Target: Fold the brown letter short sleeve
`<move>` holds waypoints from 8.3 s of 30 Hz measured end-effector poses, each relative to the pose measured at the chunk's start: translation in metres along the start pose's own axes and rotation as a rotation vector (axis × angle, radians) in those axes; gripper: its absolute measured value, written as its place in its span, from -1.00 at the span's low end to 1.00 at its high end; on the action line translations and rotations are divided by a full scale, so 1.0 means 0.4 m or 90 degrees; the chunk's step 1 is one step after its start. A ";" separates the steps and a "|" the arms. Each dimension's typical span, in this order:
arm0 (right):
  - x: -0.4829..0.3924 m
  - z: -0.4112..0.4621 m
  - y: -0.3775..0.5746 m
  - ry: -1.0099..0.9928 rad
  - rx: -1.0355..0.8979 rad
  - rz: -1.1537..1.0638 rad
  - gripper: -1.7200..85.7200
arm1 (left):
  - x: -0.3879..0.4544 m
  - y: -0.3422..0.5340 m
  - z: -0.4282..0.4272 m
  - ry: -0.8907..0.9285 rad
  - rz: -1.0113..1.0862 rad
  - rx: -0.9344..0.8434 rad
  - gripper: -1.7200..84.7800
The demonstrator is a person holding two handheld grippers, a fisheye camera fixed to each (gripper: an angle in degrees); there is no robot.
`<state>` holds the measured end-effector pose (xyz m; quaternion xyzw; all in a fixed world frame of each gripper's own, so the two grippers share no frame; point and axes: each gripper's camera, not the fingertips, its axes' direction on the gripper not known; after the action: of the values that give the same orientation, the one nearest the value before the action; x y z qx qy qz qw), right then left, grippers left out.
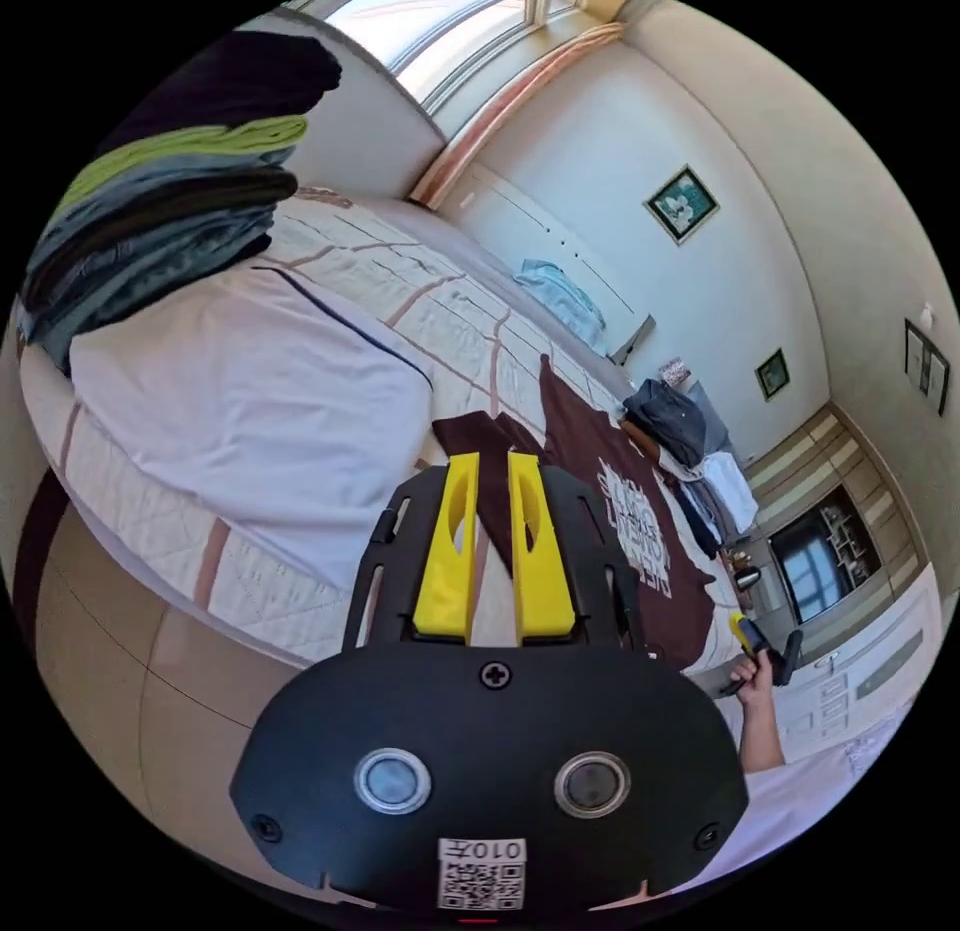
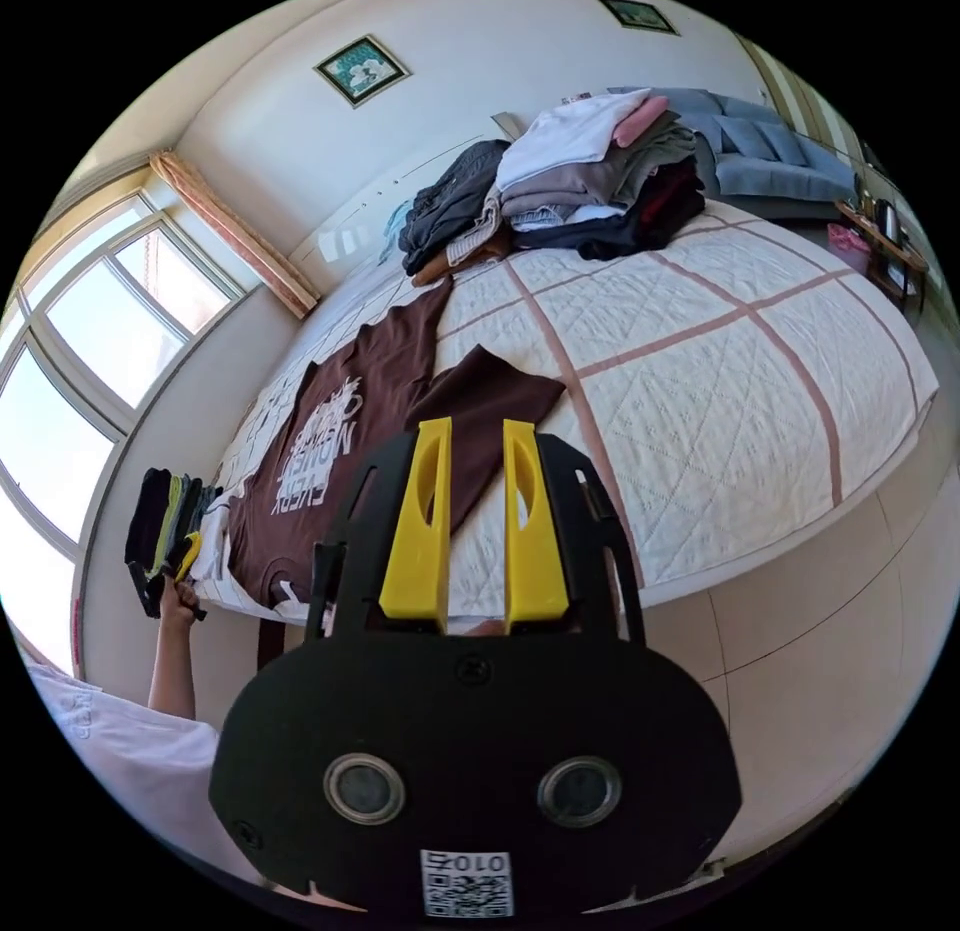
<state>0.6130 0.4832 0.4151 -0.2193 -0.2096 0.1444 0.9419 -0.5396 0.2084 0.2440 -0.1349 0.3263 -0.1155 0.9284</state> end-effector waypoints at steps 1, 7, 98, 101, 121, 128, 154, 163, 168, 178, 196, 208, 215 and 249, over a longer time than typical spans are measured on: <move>0.008 0.004 -0.008 -0.010 0.002 0.018 -0.76 | 0.041 0.016 -0.006 -0.006 0.054 -0.013 -0.88; 0.021 0.069 -0.077 0.051 -0.016 0.087 -0.75 | 0.119 0.111 0.017 0.025 0.126 -0.064 -0.91; -0.672 0.036 -0.120 0.132 -0.026 -0.446 -0.74 | 0.289 0.240 0.057 0.270 0.254 -0.172 -0.95; -0.670 0.173 -0.153 0.189 -0.130 -0.442 -0.74 | 0.252 0.241 0.038 0.243 0.240 -0.177 -0.95; -0.484 0.208 -0.229 0.167 -0.147 -0.268 -0.84 | 0.177 0.223 0.013 0.220 0.183 -0.138 -0.93; -0.500 0.167 -0.094 0.064 -0.212 -0.339 -0.84 | 0.130 0.165 0.027 0.068 0.143 -0.146 -0.85; -0.353 -0.064 0.008 0.059 -0.085 -0.256 -0.90 | 0.119 -0.042 0.268 -0.065 -0.024 -0.098 -0.92; -0.348 -0.048 -0.001 0.034 -0.094 -0.257 -0.90 | 0.669 0.141 0.289 0.001 0.632 -0.232 -0.95; -0.384 -0.020 -0.010 0.036 -0.129 -0.297 -0.90 | 0.748 0.333 0.325 -0.080 0.765 -0.267 -0.88; -0.421 0.055 0.003 0.022 -0.183 -0.342 -0.90 | 0.553 0.333 0.186 -0.151 0.668 -0.211 -0.73; -0.388 0.088 -0.022 0.049 -0.208 -0.321 -0.90 | 0.316 0.251 0.209 -0.074 0.451 -0.241 -0.87; -0.372 0.087 -0.064 0.030 -0.181 -0.320 -0.90 | 0.458 0.054 0.156 -0.029 0.521 -0.190 -0.84; -0.352 0.098 -0.086 0.040 -0.183 -0.302 -0.90 | 0.476 -0.060 0.400 0.018 0.538 -0.249 -0.84; -0.318 0.055 0.037 0.076 -0.165 -0.205 -0.90 | 0.263 -0.307 0.653 -0.054 0.192 -0.321 -0.93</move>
<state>0.4897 0.4573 0.3839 -0.3103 -0.2027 -0.0493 0.9275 -0.3086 0.1073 0.4194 -0.3158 0.3219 0.1138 0.8853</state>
